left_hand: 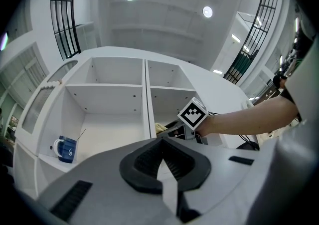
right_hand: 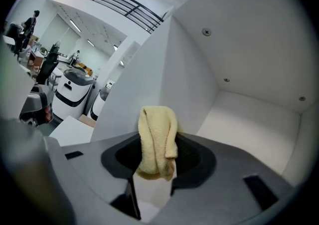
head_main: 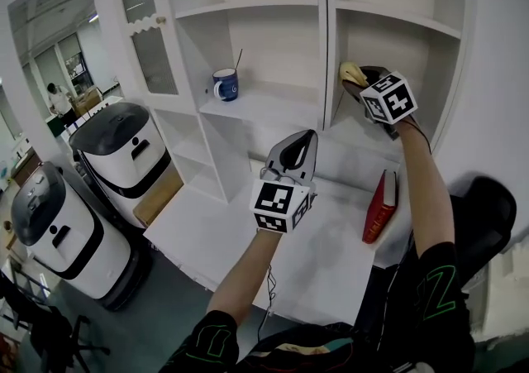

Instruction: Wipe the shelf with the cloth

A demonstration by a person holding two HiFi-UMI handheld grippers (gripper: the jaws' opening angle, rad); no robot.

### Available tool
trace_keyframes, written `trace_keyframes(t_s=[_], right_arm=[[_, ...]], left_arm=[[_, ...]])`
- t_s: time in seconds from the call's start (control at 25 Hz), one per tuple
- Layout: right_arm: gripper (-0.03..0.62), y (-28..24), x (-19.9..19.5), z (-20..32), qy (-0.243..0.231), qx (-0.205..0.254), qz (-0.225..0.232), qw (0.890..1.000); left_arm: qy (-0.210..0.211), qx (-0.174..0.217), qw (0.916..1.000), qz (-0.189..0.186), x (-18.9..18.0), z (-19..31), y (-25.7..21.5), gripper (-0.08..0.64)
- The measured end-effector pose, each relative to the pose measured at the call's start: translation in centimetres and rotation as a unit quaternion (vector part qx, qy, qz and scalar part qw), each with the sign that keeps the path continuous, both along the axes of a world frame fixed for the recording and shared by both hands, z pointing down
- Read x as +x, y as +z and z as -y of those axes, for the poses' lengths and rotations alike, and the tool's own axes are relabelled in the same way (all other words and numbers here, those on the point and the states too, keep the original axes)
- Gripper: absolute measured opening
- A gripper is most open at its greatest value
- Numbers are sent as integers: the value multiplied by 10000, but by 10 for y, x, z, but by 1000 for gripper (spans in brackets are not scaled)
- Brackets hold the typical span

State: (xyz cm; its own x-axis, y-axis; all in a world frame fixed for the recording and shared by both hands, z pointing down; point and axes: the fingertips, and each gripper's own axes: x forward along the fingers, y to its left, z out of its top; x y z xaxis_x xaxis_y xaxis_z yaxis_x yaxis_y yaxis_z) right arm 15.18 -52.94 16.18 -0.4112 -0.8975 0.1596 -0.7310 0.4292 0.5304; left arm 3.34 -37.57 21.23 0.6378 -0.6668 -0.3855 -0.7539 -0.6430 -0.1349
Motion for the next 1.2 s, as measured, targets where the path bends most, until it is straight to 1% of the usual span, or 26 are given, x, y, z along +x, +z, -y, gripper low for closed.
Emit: trace_keyframes(t_s=[0.16, 0.28, 0.36, 0.56, 0.76, 0.84, 0.92, 0.96, 1.04, 1.08, 1.2], right_arm=[[164, 9, -9, -9, -156, -135, -295, 9994], [164, 16, -19, -25, -474, -286, -541, 9970], [164, 17, -24, -36, -690, -316, -597, 9953], [164, 15, -37, -66, -1146, -211, -714, 9906], [164, 20, -44, -91, -1569, -100, -935, 9831], [164, 19, -37, -92, -1460, -119, -923, 9849], [164, 20, -22, -79, -1032, -183, -1003, 9894], [164, 22, -14, -70, -770, -221, -1140, 9902], [166, 31, -3, -50, -368, -355, -1507, 9873], [164, 37, 0, -42, -275, -455, -1671, 9845], [164, 55, -1, -26, -312, -859, -2016, 9752]], left_arm=[[5, -69, 10000, -32, -3, 3, 5, -3], [60, -72, 10000, -11, 2, 3, 7, -3], [128, -70, 9999, 11, 9, 3, 7, -3], [291, -60, 9995, 69, 24, 2, 8, -3], [319, -88, 9994, 94, 28, 5, 11, -3], [311, -121, 9994, 113, 28, 6, 14, -3], [283, -182, 9994, 98, 25, 8, 17, -3], [275, -214, 9994, 77, 24, 9, 18, -3], [281, -235, 9993, 64, 25, 8, 19, -3], [290, -224, 9993, 87, 26, 7, 20, -3], [308, -226, 9991, 157, 29, 4, 25, -3]])
